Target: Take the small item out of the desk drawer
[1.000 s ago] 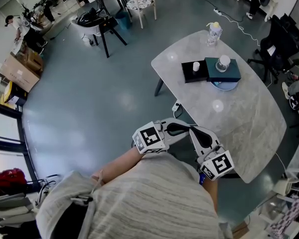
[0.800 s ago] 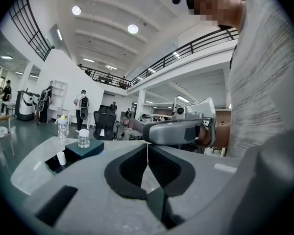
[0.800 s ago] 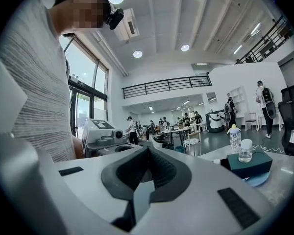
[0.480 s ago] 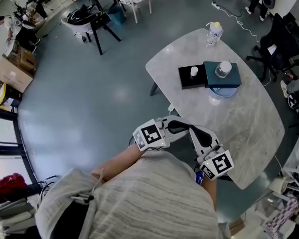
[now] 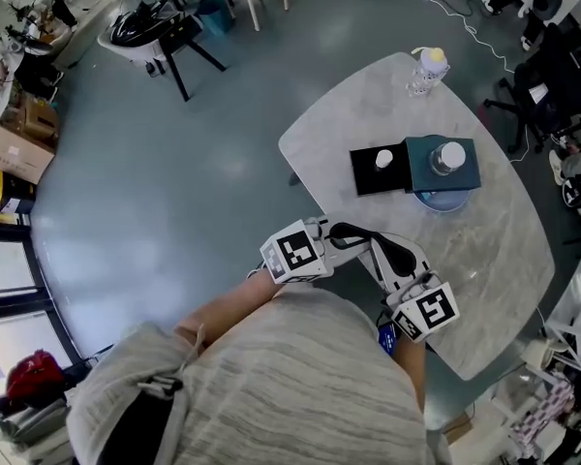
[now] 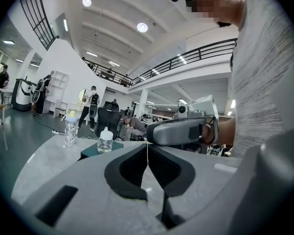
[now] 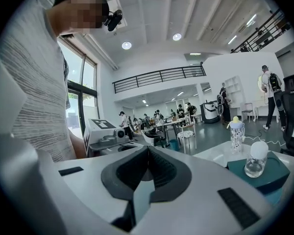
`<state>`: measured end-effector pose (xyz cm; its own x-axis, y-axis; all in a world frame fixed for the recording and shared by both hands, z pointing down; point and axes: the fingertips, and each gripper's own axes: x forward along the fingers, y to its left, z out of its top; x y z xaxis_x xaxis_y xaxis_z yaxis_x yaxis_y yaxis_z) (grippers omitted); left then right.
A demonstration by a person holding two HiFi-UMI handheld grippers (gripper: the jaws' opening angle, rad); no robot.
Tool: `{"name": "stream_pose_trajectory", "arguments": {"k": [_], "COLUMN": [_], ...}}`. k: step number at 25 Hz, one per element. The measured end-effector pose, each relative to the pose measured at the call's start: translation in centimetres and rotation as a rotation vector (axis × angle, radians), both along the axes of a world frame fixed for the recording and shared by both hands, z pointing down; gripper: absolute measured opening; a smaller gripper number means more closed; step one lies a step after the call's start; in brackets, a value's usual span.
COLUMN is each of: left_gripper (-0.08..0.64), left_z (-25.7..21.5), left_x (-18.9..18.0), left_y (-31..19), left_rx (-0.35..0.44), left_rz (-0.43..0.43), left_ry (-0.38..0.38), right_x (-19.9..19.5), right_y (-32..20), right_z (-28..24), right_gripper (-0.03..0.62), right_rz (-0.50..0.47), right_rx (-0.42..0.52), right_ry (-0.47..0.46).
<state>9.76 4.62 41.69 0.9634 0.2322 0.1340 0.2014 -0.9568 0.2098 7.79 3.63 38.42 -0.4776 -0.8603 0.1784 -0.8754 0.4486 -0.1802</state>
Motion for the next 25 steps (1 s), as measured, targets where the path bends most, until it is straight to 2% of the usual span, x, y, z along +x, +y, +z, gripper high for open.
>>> {"name": "stream_pose_trajectory", "arguments": {"k": [7,14,20,25], "left_gripper": [0.017,0.017,0.017,0.017], "left_z": [1.6,3.3,5.3,6.6], "left_x": [0.9,2.1,2.8,2.8], "left_y": [-5.8,-9.0,-11.0,-12.1], "left_rx": [-0.032,-0.050,-0.091,-0.079], "left_rz": [0.018,0.022,-0.031,-0.055], "left_ry": [0.007,0.001,-0.027,-0.056], "right_x": [0.6,1.9,4.0,4.4], "right_y": [-6.0,-8.8,-10.4,-11.9], "right_z": [1.8,3.5,5.1,6.3], "right_gripper": [0.011,0.011,0.011,0.011], "right_rz": [0.014,0.008,0.024,0.008], "right_rx": [-0.066,-0.132,-0.182,-0.201], "right_ry": [0.051,0.087,0.121,0.171]}}
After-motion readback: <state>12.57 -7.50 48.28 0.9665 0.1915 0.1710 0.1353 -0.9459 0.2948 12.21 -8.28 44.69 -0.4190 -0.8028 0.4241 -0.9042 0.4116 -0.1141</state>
